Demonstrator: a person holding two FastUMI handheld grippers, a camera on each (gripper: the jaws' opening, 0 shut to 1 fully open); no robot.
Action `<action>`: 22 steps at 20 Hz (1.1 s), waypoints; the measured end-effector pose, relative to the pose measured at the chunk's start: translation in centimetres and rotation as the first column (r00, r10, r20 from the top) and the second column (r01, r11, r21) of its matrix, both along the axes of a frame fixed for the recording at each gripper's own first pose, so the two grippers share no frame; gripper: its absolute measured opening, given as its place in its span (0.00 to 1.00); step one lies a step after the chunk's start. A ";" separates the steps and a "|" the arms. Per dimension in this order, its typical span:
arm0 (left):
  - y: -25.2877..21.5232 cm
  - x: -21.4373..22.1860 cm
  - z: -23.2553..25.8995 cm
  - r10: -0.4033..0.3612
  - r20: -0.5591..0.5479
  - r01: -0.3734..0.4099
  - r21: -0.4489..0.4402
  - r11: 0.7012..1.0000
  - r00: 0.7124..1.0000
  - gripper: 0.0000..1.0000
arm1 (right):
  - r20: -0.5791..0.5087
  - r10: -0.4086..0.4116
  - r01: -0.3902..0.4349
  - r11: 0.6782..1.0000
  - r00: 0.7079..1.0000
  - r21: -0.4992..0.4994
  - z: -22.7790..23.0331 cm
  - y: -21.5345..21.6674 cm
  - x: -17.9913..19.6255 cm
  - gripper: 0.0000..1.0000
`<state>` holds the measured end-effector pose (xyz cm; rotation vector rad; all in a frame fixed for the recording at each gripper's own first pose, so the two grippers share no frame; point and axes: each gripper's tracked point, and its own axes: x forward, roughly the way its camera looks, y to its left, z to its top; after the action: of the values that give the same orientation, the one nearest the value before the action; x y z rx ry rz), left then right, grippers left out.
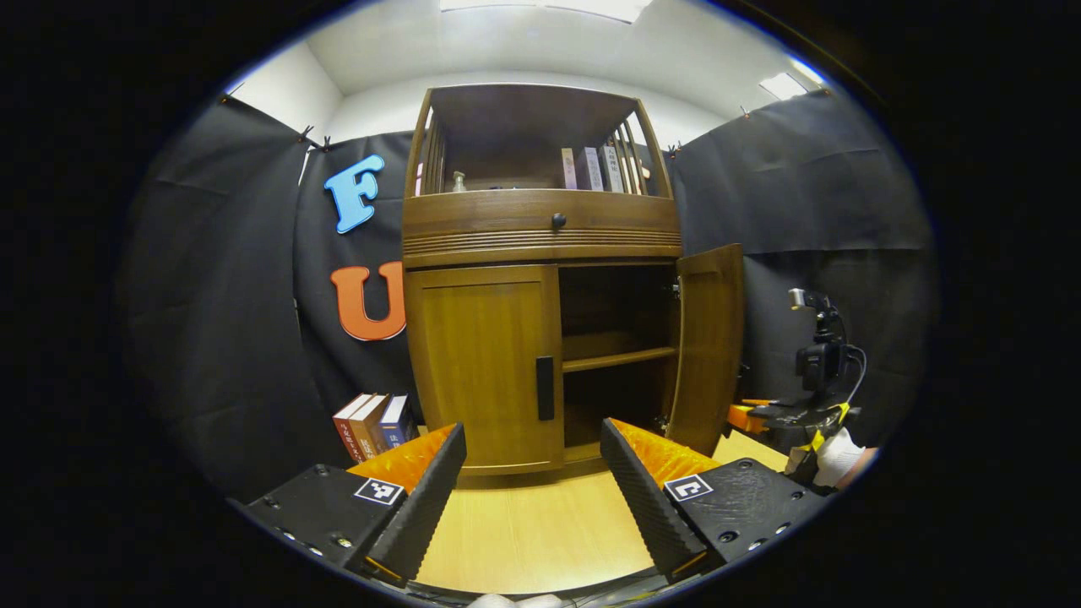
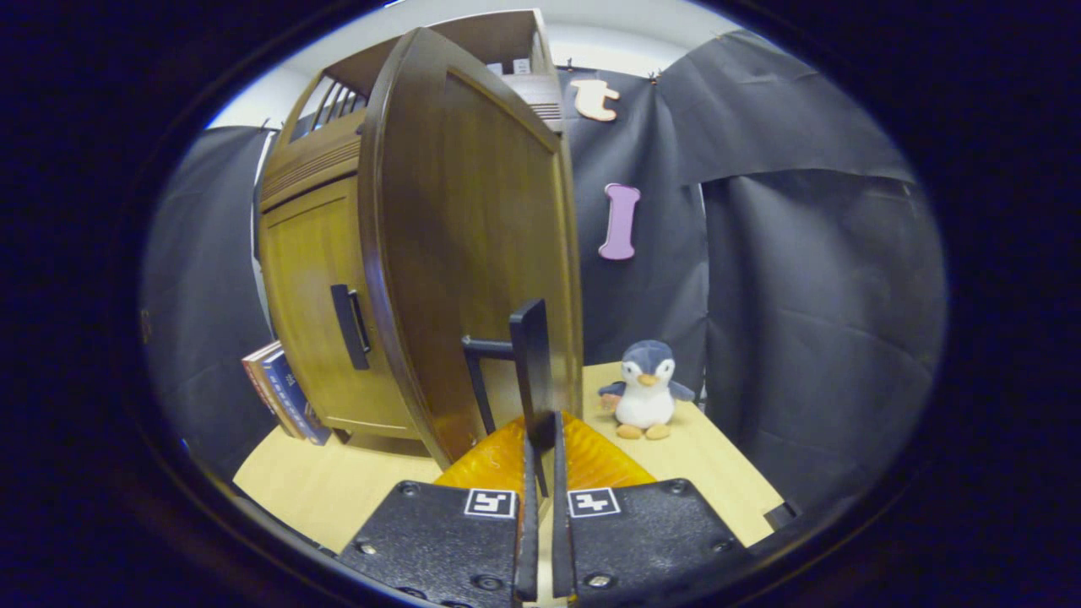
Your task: Open the right door of the double-door shoe cabinet with the right hand, and open the left door with the left hand.
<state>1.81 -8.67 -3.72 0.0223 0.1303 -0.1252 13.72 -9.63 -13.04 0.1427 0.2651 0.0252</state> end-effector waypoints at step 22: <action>-14.8 1.6 1.1 0.151 -0.020 -0.151 -0.016 0.988 0.988 0.96 | -0.015 0.306 -0.306 0.952 0.952 0.000 -0.5 -9.9 2.0 0.04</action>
<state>3.41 -23.52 -2.61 -0.0062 0.1490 0.0252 15.68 -19.56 -13.58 0.0987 0.3007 0.3327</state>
